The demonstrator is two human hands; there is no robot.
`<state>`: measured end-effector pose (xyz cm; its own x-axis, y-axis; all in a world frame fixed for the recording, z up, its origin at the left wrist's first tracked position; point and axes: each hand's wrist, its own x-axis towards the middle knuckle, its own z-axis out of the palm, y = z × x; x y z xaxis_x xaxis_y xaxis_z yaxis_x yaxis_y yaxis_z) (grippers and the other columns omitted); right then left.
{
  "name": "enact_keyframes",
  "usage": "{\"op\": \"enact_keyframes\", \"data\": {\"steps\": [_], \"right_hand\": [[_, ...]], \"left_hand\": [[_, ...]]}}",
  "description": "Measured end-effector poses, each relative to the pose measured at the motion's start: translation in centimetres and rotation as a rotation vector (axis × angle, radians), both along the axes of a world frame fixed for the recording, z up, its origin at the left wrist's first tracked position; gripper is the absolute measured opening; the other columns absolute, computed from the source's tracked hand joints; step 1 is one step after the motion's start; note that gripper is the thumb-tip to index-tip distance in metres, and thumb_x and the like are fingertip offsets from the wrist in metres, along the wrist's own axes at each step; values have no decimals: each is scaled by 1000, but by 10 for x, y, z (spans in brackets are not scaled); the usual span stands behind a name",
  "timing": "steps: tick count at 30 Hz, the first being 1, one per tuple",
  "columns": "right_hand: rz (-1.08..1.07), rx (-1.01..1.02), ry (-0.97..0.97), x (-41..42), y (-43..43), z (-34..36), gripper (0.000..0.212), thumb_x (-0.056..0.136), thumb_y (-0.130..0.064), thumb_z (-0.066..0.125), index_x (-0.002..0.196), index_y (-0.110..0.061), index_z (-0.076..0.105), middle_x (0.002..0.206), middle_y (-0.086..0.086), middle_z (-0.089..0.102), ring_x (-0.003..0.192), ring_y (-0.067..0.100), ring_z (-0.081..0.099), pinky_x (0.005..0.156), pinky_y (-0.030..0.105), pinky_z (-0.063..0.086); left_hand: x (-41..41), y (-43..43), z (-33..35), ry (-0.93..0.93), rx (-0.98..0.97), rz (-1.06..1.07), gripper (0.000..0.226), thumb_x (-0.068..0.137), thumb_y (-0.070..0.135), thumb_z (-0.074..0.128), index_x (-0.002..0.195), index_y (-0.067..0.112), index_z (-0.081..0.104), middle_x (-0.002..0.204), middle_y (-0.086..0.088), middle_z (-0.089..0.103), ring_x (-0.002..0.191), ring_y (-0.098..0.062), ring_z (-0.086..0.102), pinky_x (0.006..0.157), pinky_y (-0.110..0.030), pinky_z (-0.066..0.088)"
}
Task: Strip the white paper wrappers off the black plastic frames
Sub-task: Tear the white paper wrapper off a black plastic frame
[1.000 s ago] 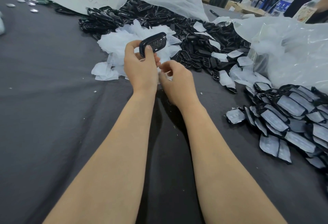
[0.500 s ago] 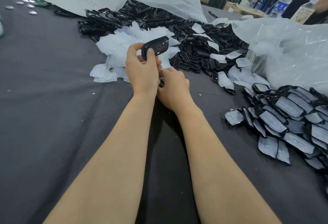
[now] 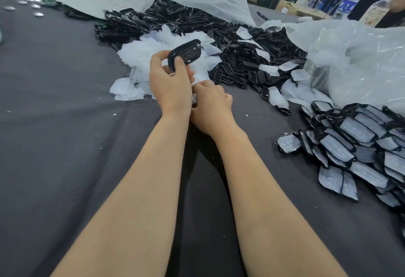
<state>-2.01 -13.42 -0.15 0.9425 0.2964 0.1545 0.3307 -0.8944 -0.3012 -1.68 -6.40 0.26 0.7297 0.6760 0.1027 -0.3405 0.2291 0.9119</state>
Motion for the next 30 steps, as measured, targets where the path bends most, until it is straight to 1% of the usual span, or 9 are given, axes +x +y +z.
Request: {"op": "enact_keyframes", "data": {"steps": [6,9,12,15,18,20,23,27,30], "right_hand": [[-59,105,-135,-5,5,-3,23,90,-12,44,99,-18,64,108,2,61,103,23,51,84,34,25],[-78,229,-122,-3,2,-1,25,92,-10,44,108,-15,64,107,6,64,101,26,54,78,32,32],[-27,337,-27,-4,2,1,28,91,-5,45,113,-12,62,106,9,65,100,26,56,83,34,44],[-1,326,42,-4,1,4,26,91,-8,48,113,-11,62,109,9,63,103,26,56,91,38,44],[15,363,89,-1,-7,6,26,89,-6,52,110,-12,66,109,3,66,101,17,57,80,15,38],[8,439,123,0,-12,7,25,89,-5,53,107,-14,68,106,2,68,93,11,56,66,8,33],[-19,458,114,-1,-15,6,23,89,-8,53,106,-17,67,97,-1,62,86,11,53,62,8,38],[31,199,66,-1,-6,0,25,92,-24,57,114,-14,63,114,5,56,101,20,54,84,29,43],[8,203,-9,0,-4,-2,21,95,-16,52,109,-11,66,114,8,57,102,23,55,80,27,38]], "left_hand": [[-1,-1,1,7,6,1,18,95,7,50,89,24,49,67,1,60,55,-6,61,60,-25,52],[-1,-1,1,17,26,-6,18,95,7,50,90,24,49,69,0,61,56,-5,61,61,-25,53],[-1,-1,1,34,36,-11,17,95,8,50,91,24,49,73,-2,61,59,-7,62,65,-29,55],[0,1,1,55,46,2,18,94,8,50,90,26,49,73,-2,62,61,-8,63,68,-33,56],[1,3,-1,115,64,14,15,94,9,50,92,24,49,71,0,64,64,-11,64,79,-40,57],[2,4,-3,170,79,21,13,93,9,50,94,22,49,66,4,62,66,-11,64,83,-42,56],[2,4,-4,206,95,24,11,93,10,50,96,21,49,64,6,60,66,-12,63,84,-43,56],[2,5,-2,218,74,23,12,93,10,50,97,21,49,64,6,61,67,-11,64,83,-42,56],[1,5,-2,223,77,21,12,93,10,50,96,22,49,64,6,61,70,-12,65,84,-43,55]]}}
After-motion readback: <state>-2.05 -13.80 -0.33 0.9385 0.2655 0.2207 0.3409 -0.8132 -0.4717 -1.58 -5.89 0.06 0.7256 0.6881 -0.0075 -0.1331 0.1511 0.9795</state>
